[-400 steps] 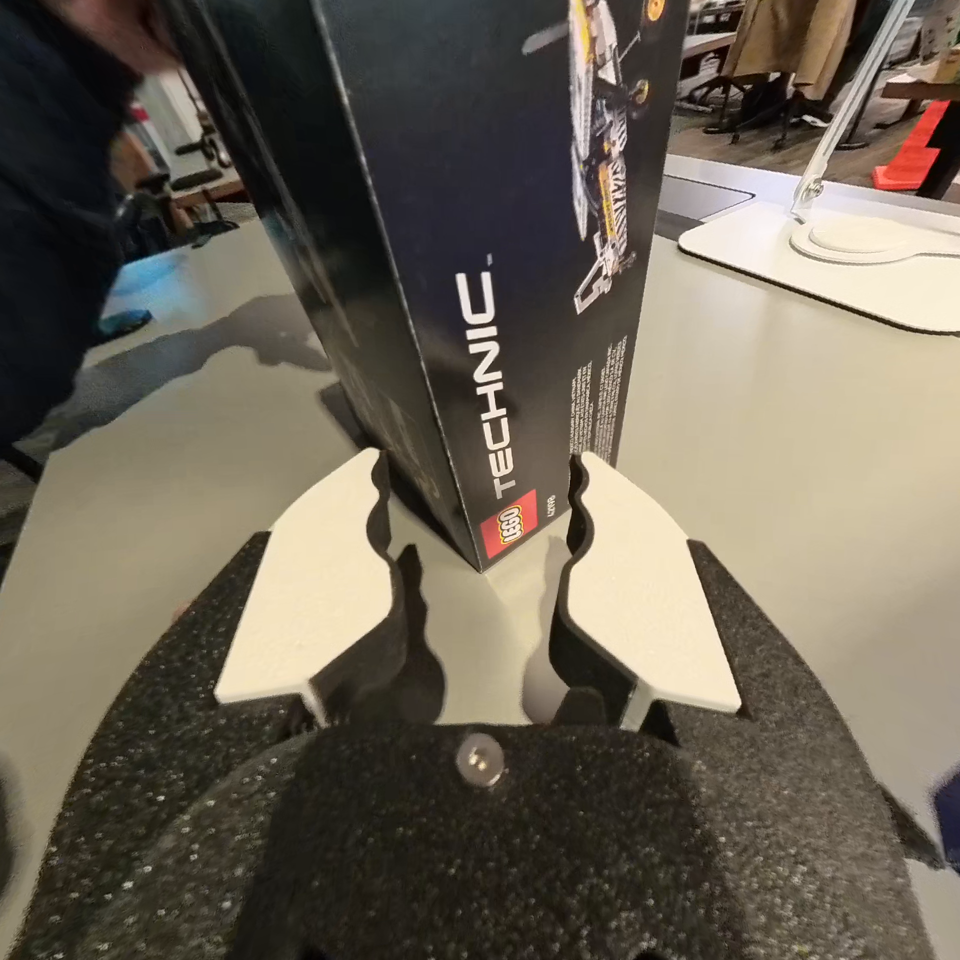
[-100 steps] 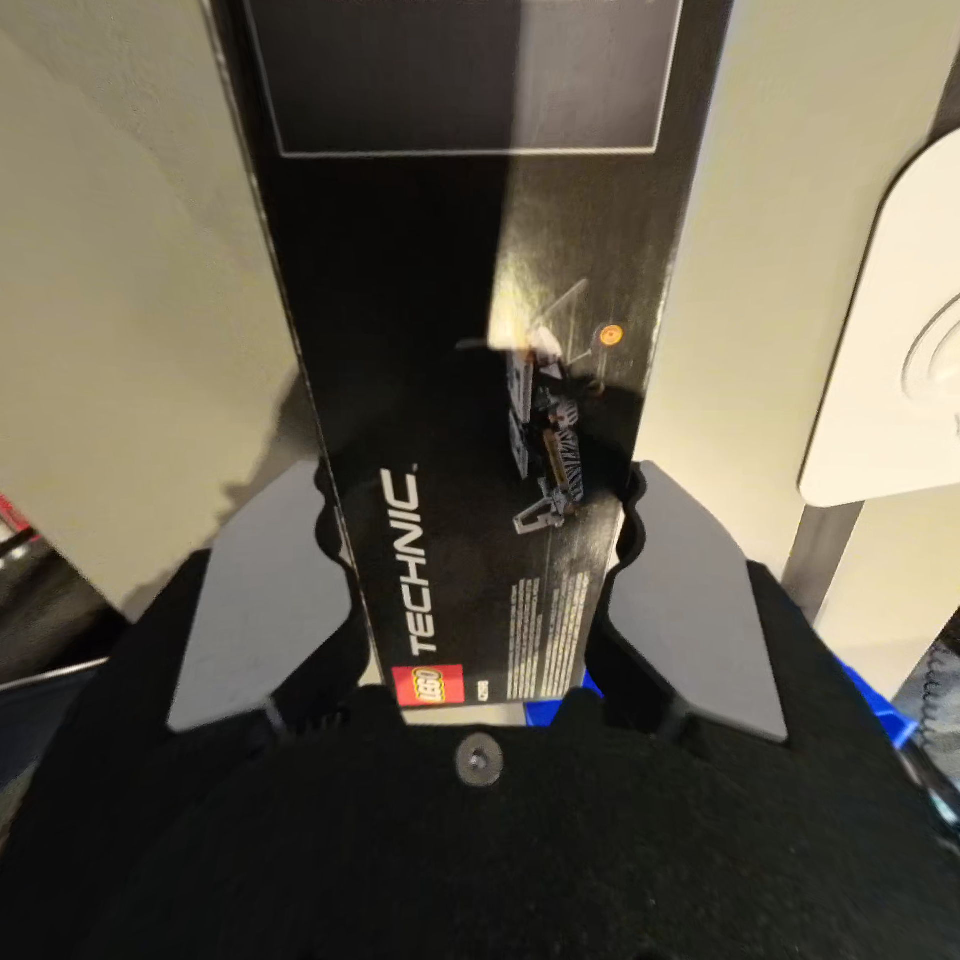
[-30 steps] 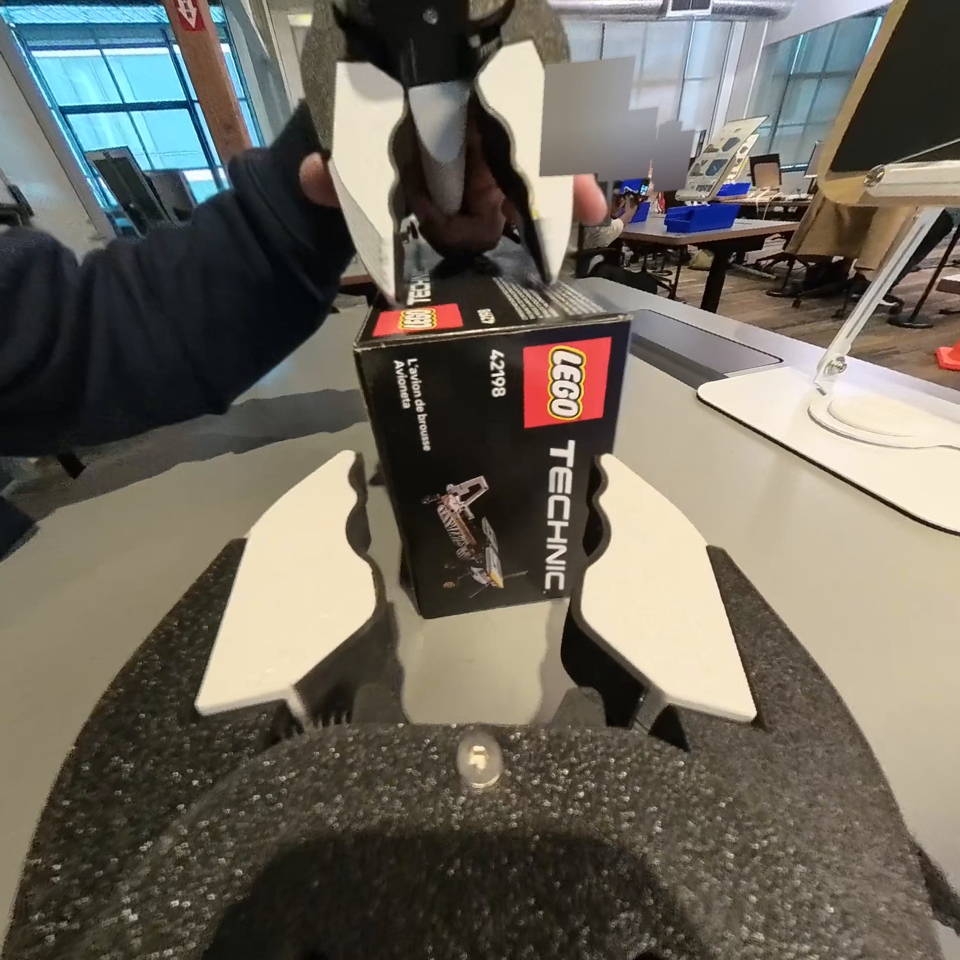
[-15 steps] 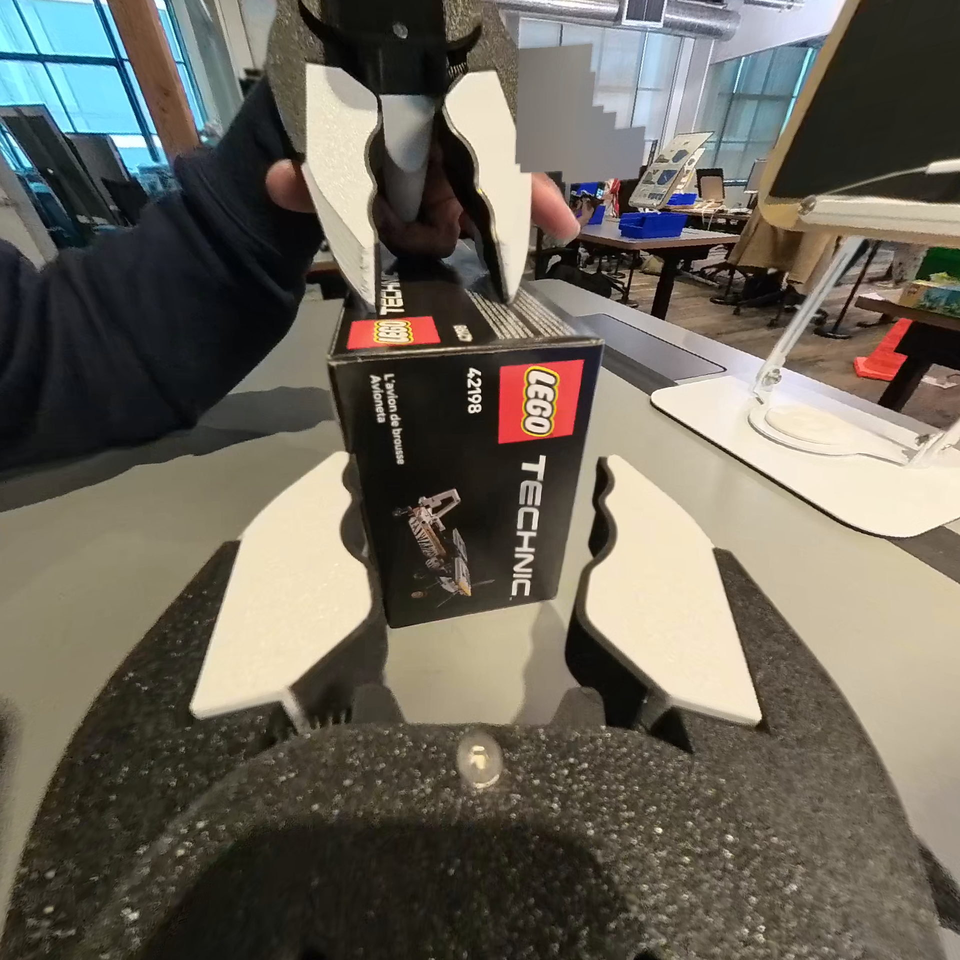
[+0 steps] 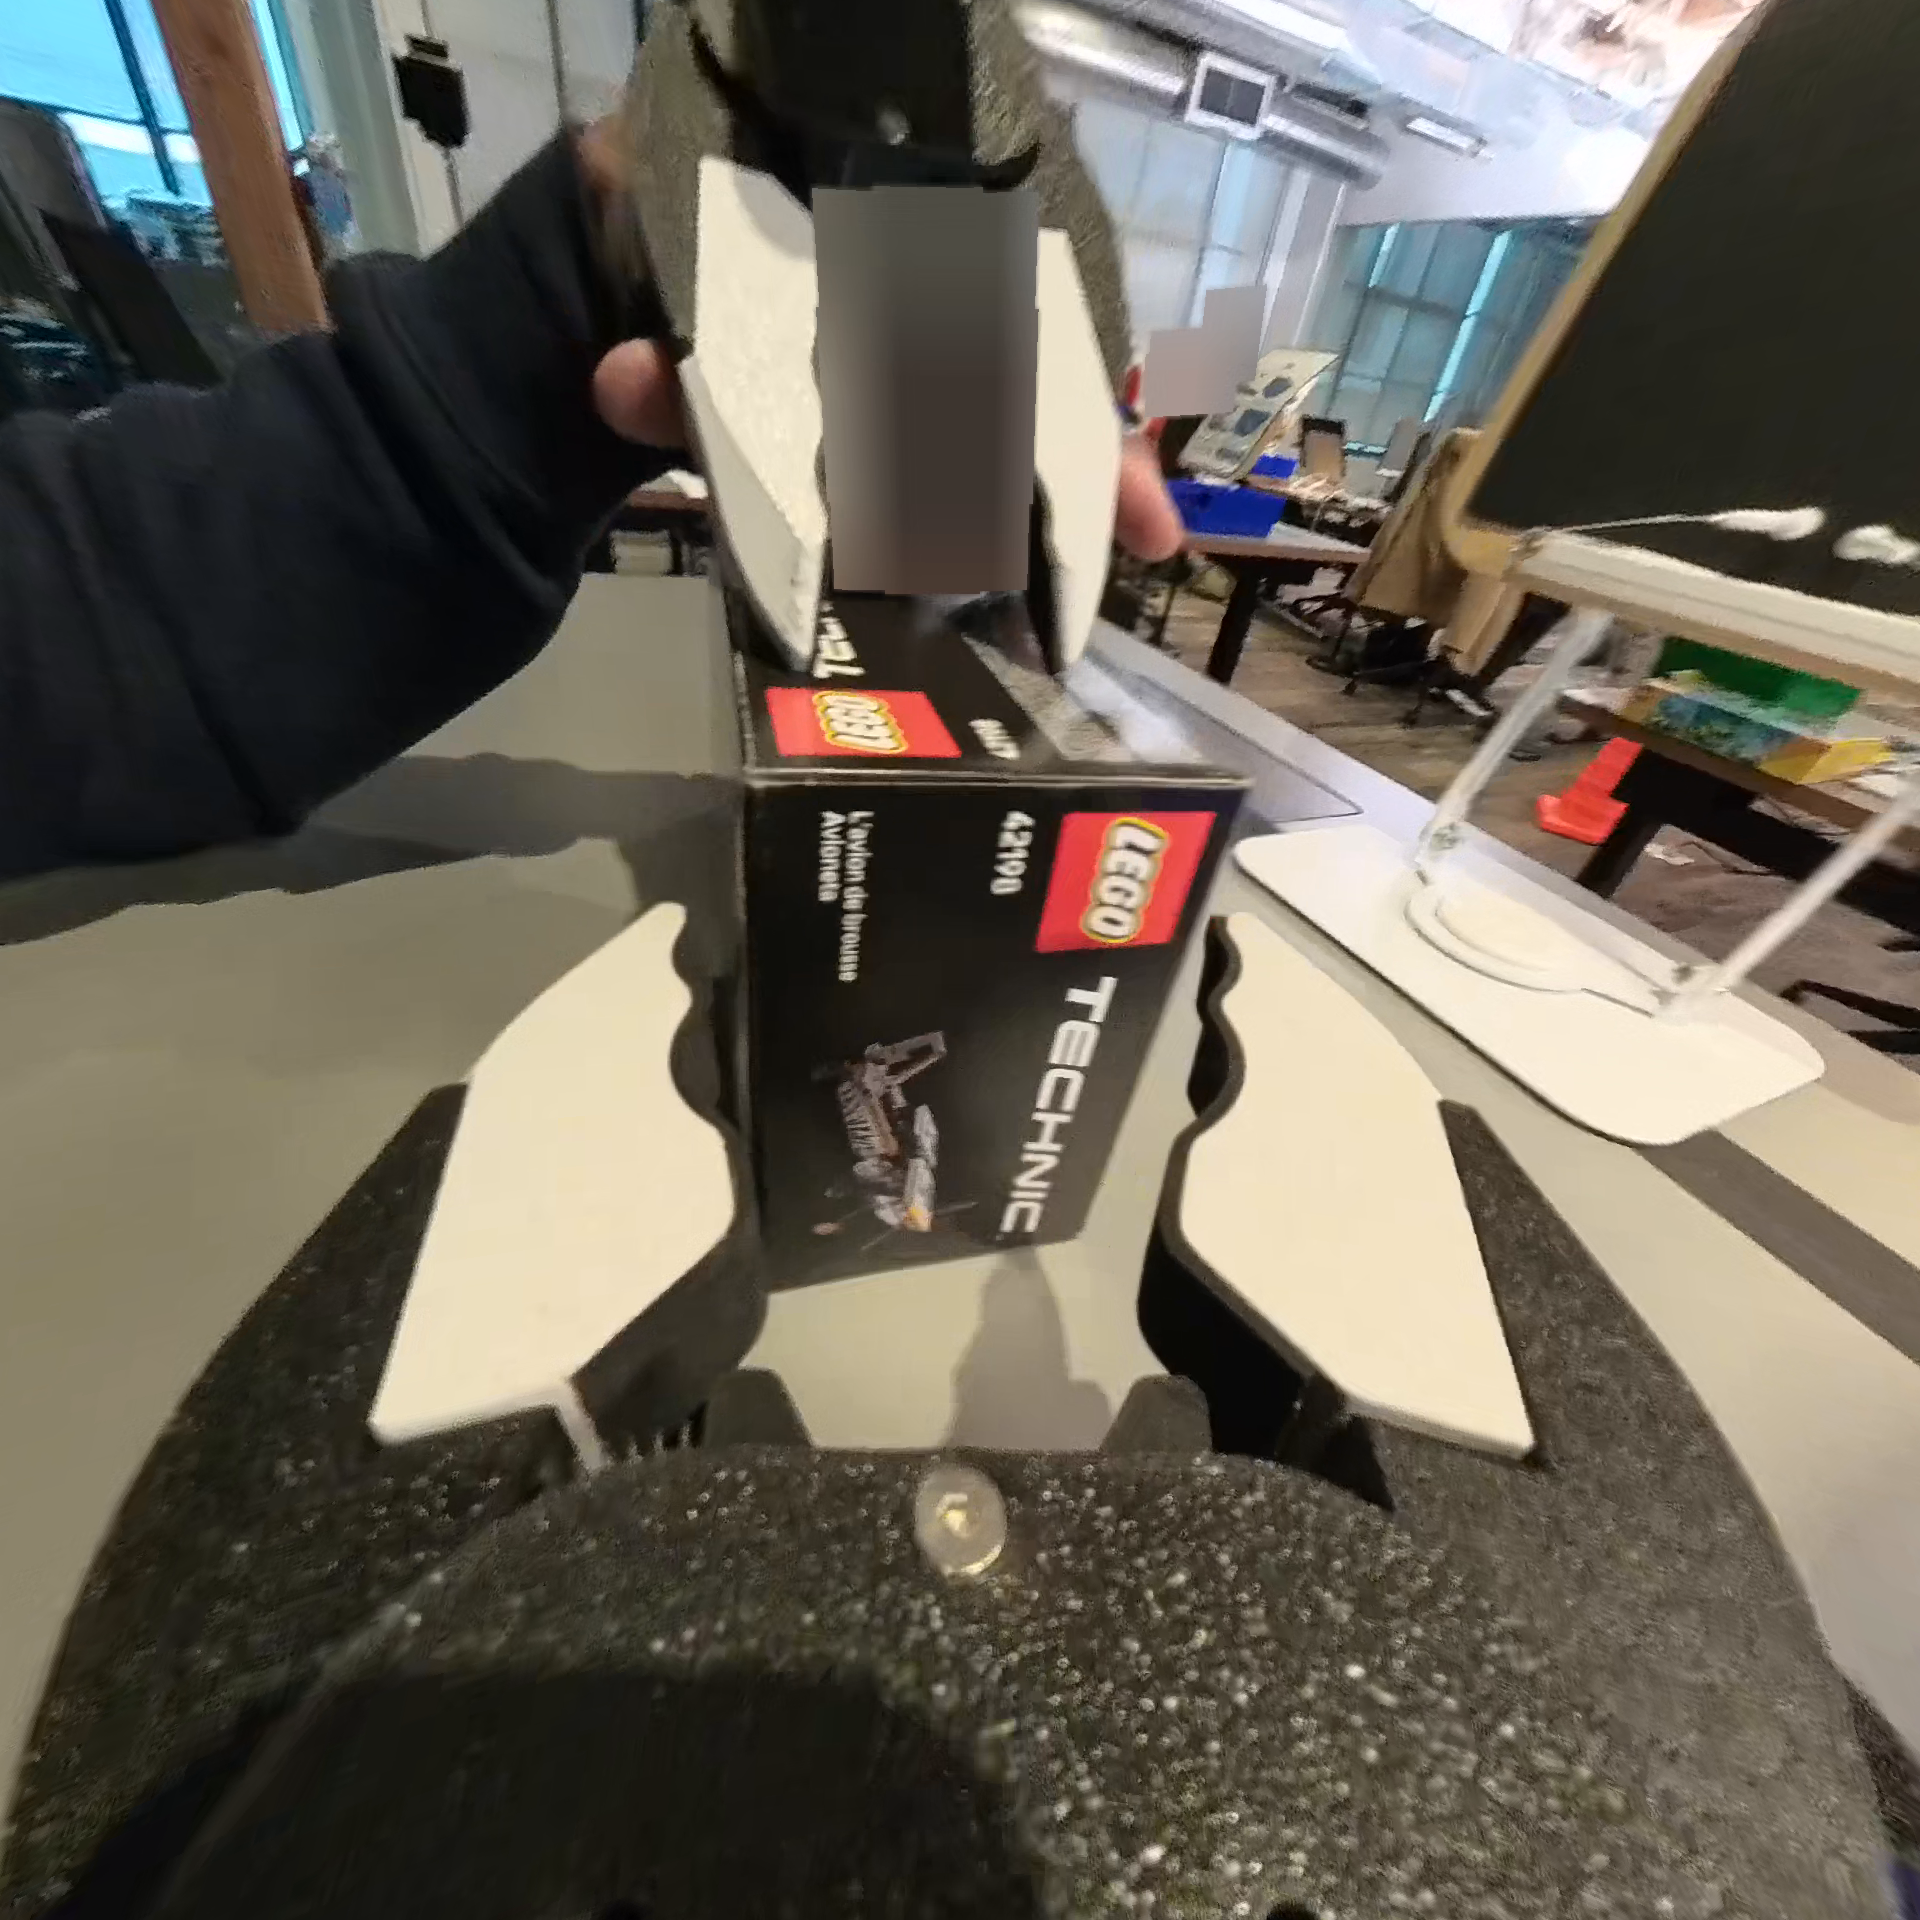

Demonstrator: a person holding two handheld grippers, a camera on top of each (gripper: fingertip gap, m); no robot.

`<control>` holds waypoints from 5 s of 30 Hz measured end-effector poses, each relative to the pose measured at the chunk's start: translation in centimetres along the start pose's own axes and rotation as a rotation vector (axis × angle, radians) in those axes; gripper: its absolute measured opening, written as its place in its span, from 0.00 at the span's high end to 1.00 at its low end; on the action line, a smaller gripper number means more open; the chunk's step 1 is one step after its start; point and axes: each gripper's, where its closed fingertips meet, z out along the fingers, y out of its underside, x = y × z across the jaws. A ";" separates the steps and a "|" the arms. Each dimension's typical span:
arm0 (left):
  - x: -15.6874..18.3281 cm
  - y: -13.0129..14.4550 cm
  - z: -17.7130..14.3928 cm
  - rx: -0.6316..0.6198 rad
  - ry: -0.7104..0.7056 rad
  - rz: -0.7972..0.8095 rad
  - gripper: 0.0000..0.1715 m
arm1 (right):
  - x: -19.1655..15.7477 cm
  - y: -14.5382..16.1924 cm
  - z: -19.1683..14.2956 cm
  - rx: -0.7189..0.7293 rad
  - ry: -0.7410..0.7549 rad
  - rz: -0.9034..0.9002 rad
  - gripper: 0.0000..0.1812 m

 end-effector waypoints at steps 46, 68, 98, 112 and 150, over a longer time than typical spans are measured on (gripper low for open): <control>0.0 0.0 0.0 0.000 -0.003 0.005 0.70 | 1.9 -0.7 -0.1 0.017 -0.038 0.118 0.43; 0.0 -0.1 0.0 0.008 -0.003 0.003 0.74 | 4.6 -2.4 -1.4 0.094 -0.106 0.155 0.48; 0.0 -0.1 0.1 0.011 0.002 0.000 0.74 | 2.9 -1.5 0.3 0.053 -0.137 0.017 0.41; 0.1 -0.1 0.1 0.012 0.009 0.005 0.74 | 2.5 -1.2 0.6 0.025 -0.195 0.081 0.44; 0.1 -0.2 0.1 0.016 0.015 0.003 0.74 | 1.4 2.9 0.6 -0.080 -0.187 -0.029 0.49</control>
